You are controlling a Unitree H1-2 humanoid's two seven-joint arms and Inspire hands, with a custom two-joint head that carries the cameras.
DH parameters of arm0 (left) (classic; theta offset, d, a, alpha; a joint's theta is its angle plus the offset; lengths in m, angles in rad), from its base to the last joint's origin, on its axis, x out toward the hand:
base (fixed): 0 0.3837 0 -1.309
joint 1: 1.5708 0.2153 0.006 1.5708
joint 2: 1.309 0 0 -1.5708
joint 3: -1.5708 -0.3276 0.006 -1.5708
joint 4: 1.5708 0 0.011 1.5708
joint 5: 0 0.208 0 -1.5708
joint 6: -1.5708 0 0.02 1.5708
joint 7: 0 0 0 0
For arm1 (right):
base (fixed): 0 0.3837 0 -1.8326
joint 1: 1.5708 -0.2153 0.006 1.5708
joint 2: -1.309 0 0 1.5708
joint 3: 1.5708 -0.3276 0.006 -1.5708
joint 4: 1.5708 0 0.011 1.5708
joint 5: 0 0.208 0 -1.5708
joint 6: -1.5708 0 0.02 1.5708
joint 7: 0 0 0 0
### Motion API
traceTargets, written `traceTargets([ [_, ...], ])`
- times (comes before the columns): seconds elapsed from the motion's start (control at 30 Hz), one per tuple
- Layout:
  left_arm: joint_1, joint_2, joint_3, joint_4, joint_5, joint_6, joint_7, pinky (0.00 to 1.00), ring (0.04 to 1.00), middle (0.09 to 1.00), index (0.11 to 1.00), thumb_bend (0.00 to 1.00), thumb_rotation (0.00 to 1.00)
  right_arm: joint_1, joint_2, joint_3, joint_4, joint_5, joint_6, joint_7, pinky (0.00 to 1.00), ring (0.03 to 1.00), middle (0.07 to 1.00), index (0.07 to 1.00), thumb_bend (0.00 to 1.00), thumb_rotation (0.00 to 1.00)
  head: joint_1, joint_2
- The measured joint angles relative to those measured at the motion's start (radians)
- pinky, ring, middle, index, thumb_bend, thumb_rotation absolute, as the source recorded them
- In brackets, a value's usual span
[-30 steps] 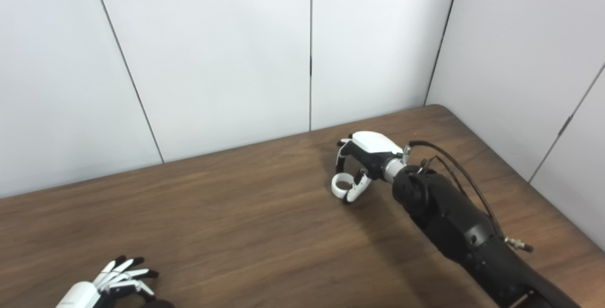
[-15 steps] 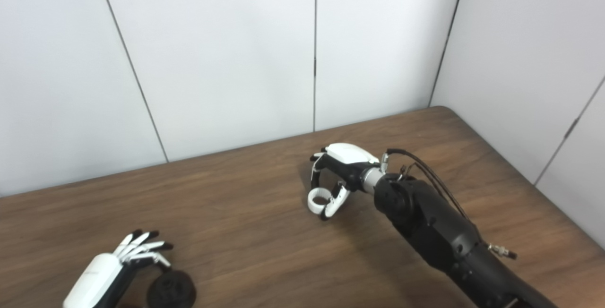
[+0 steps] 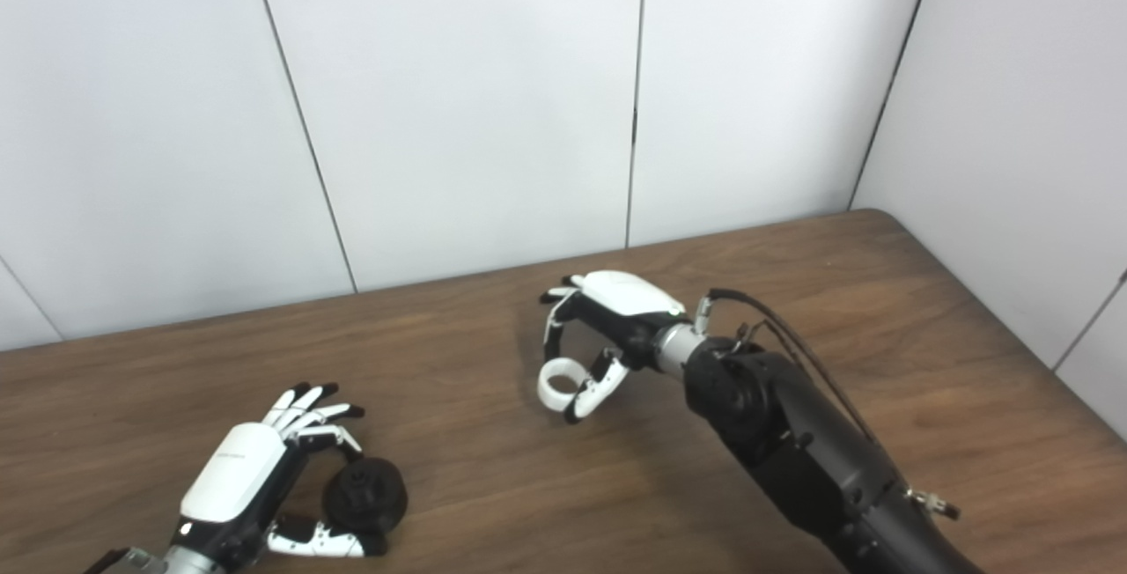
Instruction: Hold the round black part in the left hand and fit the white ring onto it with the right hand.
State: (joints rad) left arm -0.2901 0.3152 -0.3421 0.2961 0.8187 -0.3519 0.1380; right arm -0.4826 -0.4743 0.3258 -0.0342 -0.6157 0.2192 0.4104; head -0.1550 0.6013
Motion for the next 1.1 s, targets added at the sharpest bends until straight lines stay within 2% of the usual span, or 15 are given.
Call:
traceTargets([
  [0.37,-0.065,-0.030,-0.053,0.088,0.011,0.024,0.035,1.00,0.951,0.824,0.479,0.52,0.05,-0.039,0.044,0.036,-0.071,-0.006,-0.007,0.044,0.98,1.000,0.919,0.479,0.52,0.13,0.051,0.011],
  [0.67,-0.081,-0.034,-0.085,0.110,0.020,0.036,0.060,1.00,0.951,0.830,0.479,0.52,0.05,-0.038,0.089,0.055,-0.066,-0.002,-0.064,0.049,0.99,1.000,0.925,0.478,0.52,0.13,0.077,0.017],
  [1.1,-0.087,-0.033,-0.119,0.105,0.043,0.065,0.087,1.00,0.949,0.836,0.479,0.52,0.05,-0.038,0.146,0.086,-0.058,-0.001,-0.093,0.052,0.97,1.000,0.914,0.477,0.52,0.13,0.097,0.029],
])
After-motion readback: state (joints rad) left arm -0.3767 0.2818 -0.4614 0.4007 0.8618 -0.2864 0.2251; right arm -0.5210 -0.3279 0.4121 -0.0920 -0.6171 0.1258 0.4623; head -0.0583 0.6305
